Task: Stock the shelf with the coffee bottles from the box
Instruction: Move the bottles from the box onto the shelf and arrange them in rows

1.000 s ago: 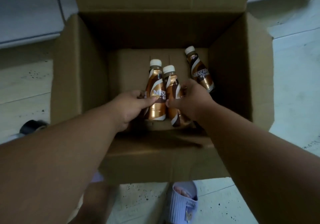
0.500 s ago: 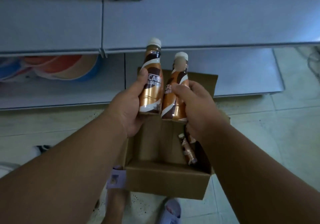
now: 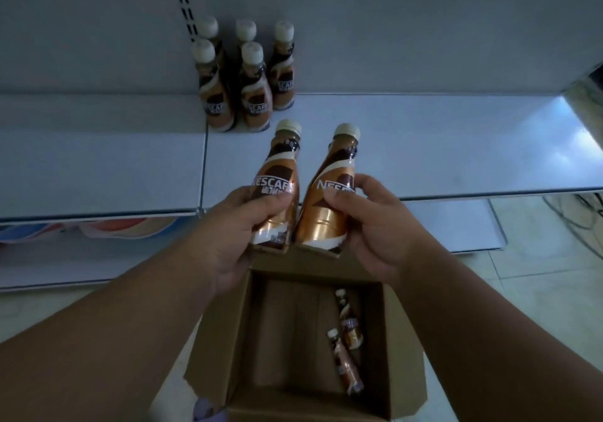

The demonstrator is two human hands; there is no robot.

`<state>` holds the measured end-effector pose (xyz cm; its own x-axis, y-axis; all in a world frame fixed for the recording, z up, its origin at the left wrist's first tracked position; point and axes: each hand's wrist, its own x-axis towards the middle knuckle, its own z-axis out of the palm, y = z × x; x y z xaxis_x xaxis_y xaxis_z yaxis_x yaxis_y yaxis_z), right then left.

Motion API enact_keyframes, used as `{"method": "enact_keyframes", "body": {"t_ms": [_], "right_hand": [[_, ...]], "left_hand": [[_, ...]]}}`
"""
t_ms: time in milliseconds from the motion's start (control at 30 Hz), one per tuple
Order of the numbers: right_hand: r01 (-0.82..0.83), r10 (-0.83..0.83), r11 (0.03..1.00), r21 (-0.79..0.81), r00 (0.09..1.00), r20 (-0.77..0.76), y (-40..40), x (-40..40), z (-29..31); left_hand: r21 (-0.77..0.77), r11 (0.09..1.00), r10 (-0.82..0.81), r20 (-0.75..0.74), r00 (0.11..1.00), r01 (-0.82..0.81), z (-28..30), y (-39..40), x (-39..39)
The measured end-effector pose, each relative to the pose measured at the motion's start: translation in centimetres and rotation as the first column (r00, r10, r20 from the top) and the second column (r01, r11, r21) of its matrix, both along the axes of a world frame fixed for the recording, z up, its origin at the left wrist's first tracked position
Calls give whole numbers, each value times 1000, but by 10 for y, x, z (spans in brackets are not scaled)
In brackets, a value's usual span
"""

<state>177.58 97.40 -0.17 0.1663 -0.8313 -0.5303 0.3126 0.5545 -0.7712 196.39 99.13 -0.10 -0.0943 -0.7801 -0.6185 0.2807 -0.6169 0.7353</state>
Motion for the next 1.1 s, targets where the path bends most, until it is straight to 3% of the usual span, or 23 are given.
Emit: {"method": "enact_keyframes", "body": {"t_ms": [100, 200, 267, 400, 667, 867, 1000, 1100], "right_hand": [[-70, 58, 993, -100, 992, -114, -33, -7, -9], [-166, 85, 954, -249, 948, -305, -72, -15, -24], [-187, 44, 929, -321, 913, -405, -98, -21, -36], [-183, -61, 887, -423, 863, -502, -146, -29, -63], [-299, -195, 745, -597, 757, -623, -202, -18, -106], [-444, -303, 615, -652, 630, -715, -241, -8, -117], [-477, -430, 583, -657, 505, -748, -264, 5, -121], [-452, -459, 608, -653, 471, -753, -272, 12, -124]], "left_hand": [[-111, 994, 26, 199, 980, -4, -15, -27, -11], [-290, 954, 95, 539, 837, 79, -41, -66, -29], [-354, 927, 140, 626, 767, 120, -54, -91, -39], [-456, 874, 236, 701, 673, 169, -80, -127, -48], [-590, 748, 460, 791, 404, 304, -122, -176, -46], [-572, 748, 575, 812, 101, 337, -125, -195, -55], [-607, 717, 633, 773, 46, 344, -130, -205, -56], [-650, 682, 689, 725, 4, 334, -133, -213, -57]]}}
